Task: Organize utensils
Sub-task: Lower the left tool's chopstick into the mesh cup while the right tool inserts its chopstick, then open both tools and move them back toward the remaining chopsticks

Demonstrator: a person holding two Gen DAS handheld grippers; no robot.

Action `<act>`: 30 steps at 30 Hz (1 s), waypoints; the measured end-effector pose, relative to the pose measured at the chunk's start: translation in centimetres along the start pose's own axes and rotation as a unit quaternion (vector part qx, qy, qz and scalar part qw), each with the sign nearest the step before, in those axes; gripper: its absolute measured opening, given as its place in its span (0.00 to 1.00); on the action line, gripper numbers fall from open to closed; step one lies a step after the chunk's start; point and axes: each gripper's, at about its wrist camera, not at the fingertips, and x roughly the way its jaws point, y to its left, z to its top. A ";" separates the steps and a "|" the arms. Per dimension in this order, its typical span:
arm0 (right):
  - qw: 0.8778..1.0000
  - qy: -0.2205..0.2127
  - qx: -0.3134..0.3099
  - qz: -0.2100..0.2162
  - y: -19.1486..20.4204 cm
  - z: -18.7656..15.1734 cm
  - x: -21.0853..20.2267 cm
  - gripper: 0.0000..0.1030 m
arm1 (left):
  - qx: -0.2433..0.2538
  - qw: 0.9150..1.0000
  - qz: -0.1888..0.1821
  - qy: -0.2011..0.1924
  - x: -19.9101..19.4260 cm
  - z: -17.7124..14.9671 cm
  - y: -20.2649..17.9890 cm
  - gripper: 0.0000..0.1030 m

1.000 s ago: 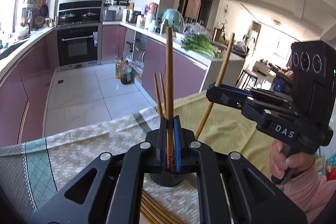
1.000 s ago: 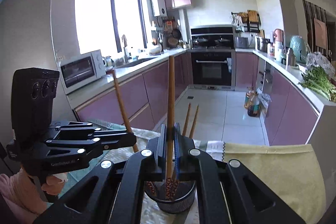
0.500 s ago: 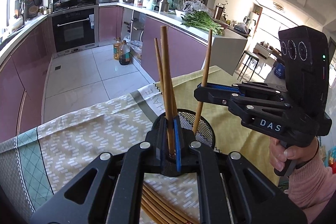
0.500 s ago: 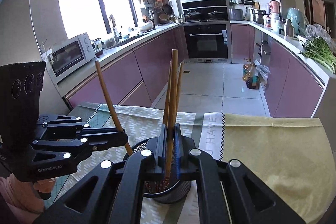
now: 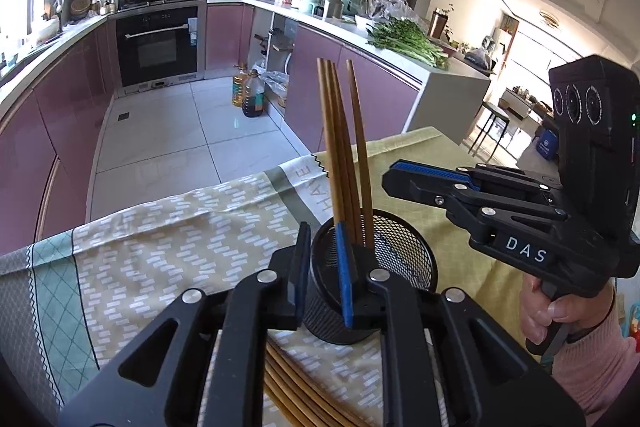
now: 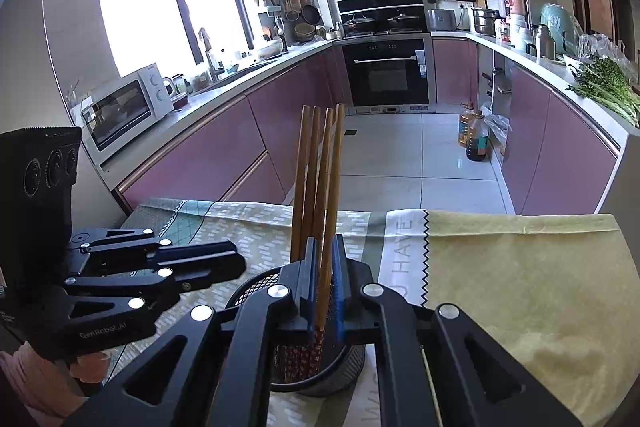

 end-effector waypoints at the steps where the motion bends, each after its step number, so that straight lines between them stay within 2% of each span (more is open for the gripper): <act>1: 1.000 -0.002 0.000 0.000 0.0 -0.1 -0.2 0.08 | -0.002 1.000 0.003 -0.006 -0.5 -0.2 0.1 0.19; 3: 1.000 -0.008 -0.002 0.004 0.2 -0.4 -0.7 0.11 | -0.004 1.000 0.007 -0.021 -1.7 -0.6 0.2 0.22; 7: 0.999 -0.029 -0.027 0.016 1.7 -1.4 -2.8 0.30 | -0.001 0.998 0.018 -0.058 -4.6 -2.0 0.4 0.33; 9: 0.998 -0.043 -0.046 0.021 2.5 -2.3 -4.1 0.33 | -0.001 0.997 0.021 -0.069 -5.9 -3.1 0.4 0.40; 13: 0.994 -0.048 -0.081 0.046 4.4 -4.6 -5.7 0.42 | 0.009 0.997 0.038 -0.068 -7.1 -6.0 0.3 0.52; 15: 0.994 -0.036 -0.089 0.049 5.0 -6.0 -5.6 0.43 | 0.010 0.997 0.052 -0.057 -7.2 -7.7 0.5 0.57; 17: 0.994 -0.014 -0.083 0.063 5.3 -7.2 -4.8 0.43 | 0.001 0.998 0.053 -0.044 -7.3 -9.1 0.9 0.63; 20: 0.994 0.027 -0.079 0.073 5.8 -9.2 -2.9 0.43 | -0.008 0.997 0.074 -0.028 -7.0 -11.0 1.4 0.71; 25: 0.991 0.084 -0.075 0.071 6.7 -11.7 -0.1 0.43 | -0.024 0.996 0.081 0.002 -6.3 -13.4 1.9 0.72; 30: 0.989 0.105 -0.073 0.070 7.2 -12.5 0.9 0.43 | -0.032 0.996 0.080 0.034 -5.2 -14.8 2.0 0.71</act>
